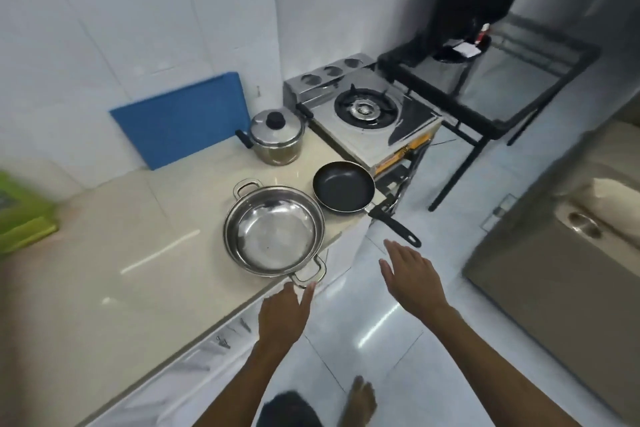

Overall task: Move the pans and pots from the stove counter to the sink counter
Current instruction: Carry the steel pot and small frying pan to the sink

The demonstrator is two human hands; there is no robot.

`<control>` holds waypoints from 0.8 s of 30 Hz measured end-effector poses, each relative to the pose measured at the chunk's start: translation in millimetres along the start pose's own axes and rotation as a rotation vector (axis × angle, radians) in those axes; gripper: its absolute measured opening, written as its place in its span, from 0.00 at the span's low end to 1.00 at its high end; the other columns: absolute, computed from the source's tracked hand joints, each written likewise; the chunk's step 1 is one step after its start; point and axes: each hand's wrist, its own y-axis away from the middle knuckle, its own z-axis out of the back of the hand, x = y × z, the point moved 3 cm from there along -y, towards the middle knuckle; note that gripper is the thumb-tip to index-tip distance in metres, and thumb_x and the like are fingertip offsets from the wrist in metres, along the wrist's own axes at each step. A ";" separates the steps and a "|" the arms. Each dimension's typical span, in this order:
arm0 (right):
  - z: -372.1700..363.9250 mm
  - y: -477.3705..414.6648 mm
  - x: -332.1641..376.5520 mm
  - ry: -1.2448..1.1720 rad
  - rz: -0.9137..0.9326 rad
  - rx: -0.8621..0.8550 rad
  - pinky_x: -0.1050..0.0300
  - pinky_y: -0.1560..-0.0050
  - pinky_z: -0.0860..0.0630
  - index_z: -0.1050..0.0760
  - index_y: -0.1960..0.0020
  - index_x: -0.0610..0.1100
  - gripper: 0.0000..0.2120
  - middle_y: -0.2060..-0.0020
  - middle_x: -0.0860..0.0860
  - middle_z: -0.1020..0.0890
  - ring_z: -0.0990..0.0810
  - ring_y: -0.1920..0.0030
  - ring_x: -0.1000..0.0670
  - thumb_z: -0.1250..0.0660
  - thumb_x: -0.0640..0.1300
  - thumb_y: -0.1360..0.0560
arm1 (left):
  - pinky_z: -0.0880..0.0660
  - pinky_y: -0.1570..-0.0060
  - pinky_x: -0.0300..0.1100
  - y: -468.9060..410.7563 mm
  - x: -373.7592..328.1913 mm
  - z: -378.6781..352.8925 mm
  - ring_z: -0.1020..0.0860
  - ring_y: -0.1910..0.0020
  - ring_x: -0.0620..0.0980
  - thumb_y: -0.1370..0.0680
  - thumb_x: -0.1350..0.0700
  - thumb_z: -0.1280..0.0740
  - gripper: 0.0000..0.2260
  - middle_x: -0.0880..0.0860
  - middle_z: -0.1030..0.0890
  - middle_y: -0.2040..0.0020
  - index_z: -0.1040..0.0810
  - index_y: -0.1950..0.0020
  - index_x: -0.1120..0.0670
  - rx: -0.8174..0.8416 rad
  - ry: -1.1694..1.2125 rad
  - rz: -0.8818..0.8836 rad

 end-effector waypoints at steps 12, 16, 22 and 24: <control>-51.3 -196.0 -89.8 -0.419 -0.192 0.358 0.40 0.36 0.29 0.36 0.23 0.38 0.24 0.34 0.33 0.24 0.25 0.34 0.32 0.41 0.46 0.16 | 0.21 0.50 0.49 -77.5 -32.7 -61.8 0.15 0.48 0.56 0.17 0.43 0.37 0.20 0.59 0.13 0.46 0.22 0.38 0.60 0.057 1.427 0.779; -70.2 -231.0 -89.5 -0.597 -0.281 0.494 0.47 0.43 0.26 0.34 0.26 0.42 0.21 0.45 0.38 0.17 0.18 0.46 0.36 0.41 0.49 0.16 | 0.17 0.57 0.49 -91.0 -41.0 -65.6 0.18 0.43 0.60 0.17 0.55 0.34 0.18 0.67 0.17 0.38 0.22 0.34 0.68 -0.119 1.709 0.879; -80.9 -246.4 -88.5 -0.830 -0.343 0.674 0.51 0.61 0.21 0.26 0.38 0.43 0.10 0.55 0.42 0.13 0.14 0.63 0.41 0.39 0.46 0.16 | 0.15 0.63 0.49 -94.0 -53.5 -71.9 0.17 0.44 0.61 0.17 0.62 0.35 0.15 0.69 0.19 0.37 0.24 0.33 0.69 -0.249 1.834 0.966; -81.7 -247.6 -91.7 -0.872 -0.320 0.677 0.51 0.64 0.19 0.24 0.41 0.44 0.07 0.58 0.42 0.13 0.15 0.67 0.43 0.38 0.45 0.16 | 0.17 0.55 0.51 -95.4 -58.4 -73.8 0.18 0.38 0.63 0.17 0.63 0.35 0.14 0.68 0.18 0.37 0.23 0.34 0.69 -0.290 1.829 0.987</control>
